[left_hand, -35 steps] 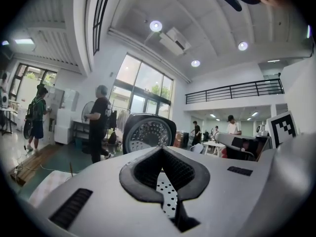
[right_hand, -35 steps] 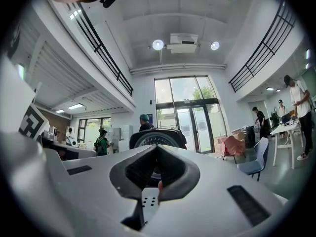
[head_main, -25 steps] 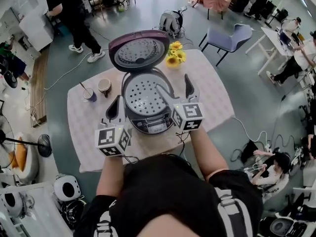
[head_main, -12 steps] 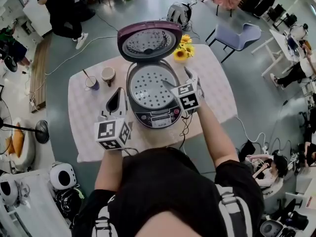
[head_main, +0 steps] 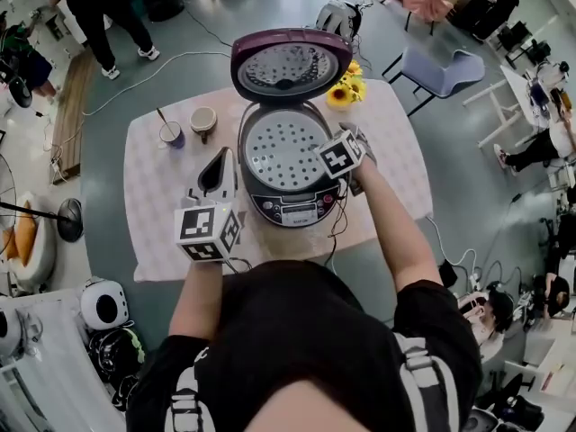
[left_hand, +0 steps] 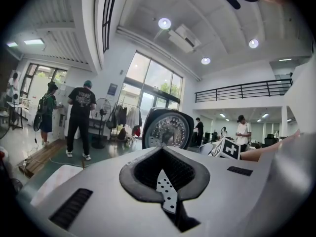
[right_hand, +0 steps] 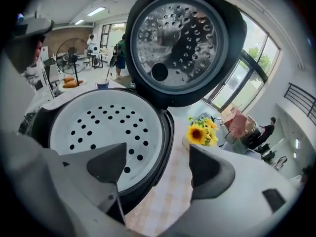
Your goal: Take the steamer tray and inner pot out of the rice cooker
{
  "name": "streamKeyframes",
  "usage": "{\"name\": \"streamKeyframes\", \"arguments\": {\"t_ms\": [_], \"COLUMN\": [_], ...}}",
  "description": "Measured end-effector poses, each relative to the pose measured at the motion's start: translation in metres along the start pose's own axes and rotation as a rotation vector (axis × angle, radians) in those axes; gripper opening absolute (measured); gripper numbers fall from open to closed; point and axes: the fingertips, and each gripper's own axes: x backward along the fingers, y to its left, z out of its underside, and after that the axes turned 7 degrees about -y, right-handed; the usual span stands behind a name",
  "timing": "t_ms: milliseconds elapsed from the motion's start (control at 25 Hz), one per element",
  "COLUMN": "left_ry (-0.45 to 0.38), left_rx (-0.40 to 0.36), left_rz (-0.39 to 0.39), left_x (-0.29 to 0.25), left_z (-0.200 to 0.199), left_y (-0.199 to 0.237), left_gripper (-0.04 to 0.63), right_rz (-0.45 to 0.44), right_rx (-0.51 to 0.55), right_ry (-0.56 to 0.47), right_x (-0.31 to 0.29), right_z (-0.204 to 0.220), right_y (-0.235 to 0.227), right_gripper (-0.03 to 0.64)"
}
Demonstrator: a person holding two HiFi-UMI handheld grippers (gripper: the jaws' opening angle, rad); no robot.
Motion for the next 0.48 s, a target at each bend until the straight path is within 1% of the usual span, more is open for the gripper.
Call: {"name": "streamKeyframes", "arguments": {"t_ms": [80,160,240,360,480], "left_ry": [0.003,0.006,0.007,0.016,0.017], "left_rx": [0.010,0.021,0.028,0.027,0.021], "left_rz": [-0.006,-0.008,-0.004,-0.002,-0.003], "left_x": [0.001,0.002,0.003,0.007,0.008], "left_z": [0.002,0.003,0.005,0.007,0.006], "left_y": [0.003,0.006,0.008,0.010,0.012], "left_gripper": [0.002,0.002,0.002,0.002,0.002], "right_rz": [0.001,0.000,0.016,0.035,0.073], "right_rx": [0.019,0.026,0.028,0.018,0.019], "right_ry": [0.024,0.048,0.071,0.094,0.102], "right_x": [-0.007,-0.014,-0.019,-0.024,-0.027], "right_z": [0.003,0.007,0.012,0.020,0.023], "right_y": [0.004,0.008,0.008,0.008,0.003], "right_gripper": [0.389,0.362,0.327,0.292,0.211]}}
